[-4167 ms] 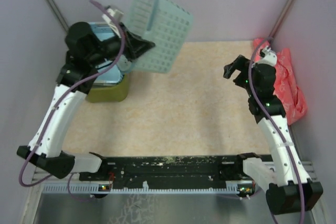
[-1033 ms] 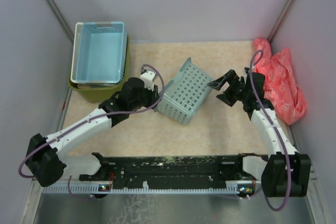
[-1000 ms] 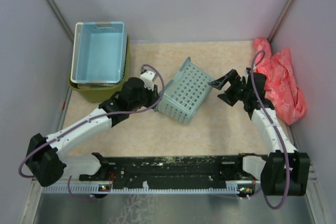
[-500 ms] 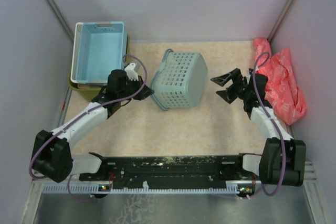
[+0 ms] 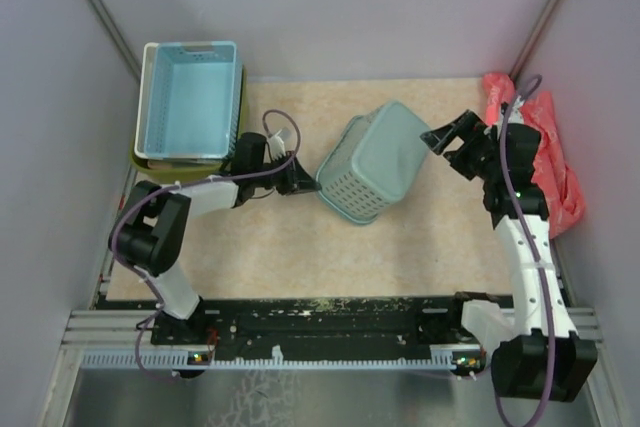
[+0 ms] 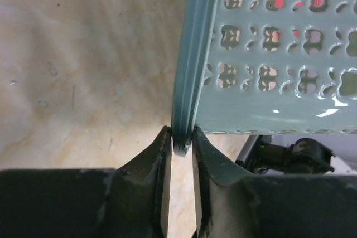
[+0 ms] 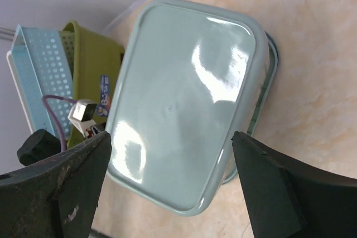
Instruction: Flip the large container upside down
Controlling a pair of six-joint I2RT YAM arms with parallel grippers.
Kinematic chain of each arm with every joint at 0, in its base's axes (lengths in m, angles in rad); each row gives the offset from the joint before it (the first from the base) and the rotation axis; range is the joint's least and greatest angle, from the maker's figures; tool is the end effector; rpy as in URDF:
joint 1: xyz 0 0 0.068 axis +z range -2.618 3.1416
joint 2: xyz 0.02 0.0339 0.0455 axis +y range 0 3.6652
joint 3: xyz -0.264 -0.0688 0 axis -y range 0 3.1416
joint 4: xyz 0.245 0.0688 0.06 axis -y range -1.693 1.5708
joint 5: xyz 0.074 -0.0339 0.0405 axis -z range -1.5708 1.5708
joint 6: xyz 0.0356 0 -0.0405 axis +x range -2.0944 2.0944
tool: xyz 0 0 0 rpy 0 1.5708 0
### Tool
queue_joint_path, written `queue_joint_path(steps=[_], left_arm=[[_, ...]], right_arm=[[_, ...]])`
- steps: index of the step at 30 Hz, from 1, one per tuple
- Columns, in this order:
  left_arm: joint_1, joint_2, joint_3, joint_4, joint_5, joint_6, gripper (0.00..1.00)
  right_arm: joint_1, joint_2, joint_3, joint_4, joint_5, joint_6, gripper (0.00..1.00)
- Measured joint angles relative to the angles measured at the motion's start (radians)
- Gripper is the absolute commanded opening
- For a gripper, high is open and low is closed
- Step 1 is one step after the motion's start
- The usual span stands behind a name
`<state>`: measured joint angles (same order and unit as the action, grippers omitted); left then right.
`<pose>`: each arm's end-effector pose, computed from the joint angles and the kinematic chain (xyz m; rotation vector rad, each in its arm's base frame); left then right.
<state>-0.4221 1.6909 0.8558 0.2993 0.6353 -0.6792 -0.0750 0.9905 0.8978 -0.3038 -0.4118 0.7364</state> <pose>0.3095 -0.1622 0.1818 0.1285 2.2733 -1.2937 0.2236 -0.0025 0.3302 0.5361 1.9552 0.8306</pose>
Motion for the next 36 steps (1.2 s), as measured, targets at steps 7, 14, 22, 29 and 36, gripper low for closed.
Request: queue_joint_path(steps=[7, 14, 22, 29, 36], left_arm=[[-0.088, 0.074, 0.231, -0.159, -0.056, 0.083, 0.81], [-0.135, -0.064, 0.373, -0.362, -0.323, 0.241, 0.89], [-0.159, -0.368, 0.400, -0.479, -0.620, 0.377, 1.00], [0.005, -0.536, 0.411, -0.664, -0.776, 0.398, 1.00], [0.091, -0.554, 0.412, -0.826, -0.800, 0.384, 1.00]], right_arm=[[0.003, -0.090, 0.105, -0.162, 0.090, -0.193, 0.84], [0.166, -0.180, 0.096, -0.212, 0.079, -0.325, 0.83], [0.637, -0.067, 0.117, -0.173, 0.186, -0.398, 0.85], [0.792, 0.273, 0.167, -0.179, 0.315, -0.444, 0.85], [0.777, 0.442, 0.213, -0.167, 0.470, -0.384, 0.90]])
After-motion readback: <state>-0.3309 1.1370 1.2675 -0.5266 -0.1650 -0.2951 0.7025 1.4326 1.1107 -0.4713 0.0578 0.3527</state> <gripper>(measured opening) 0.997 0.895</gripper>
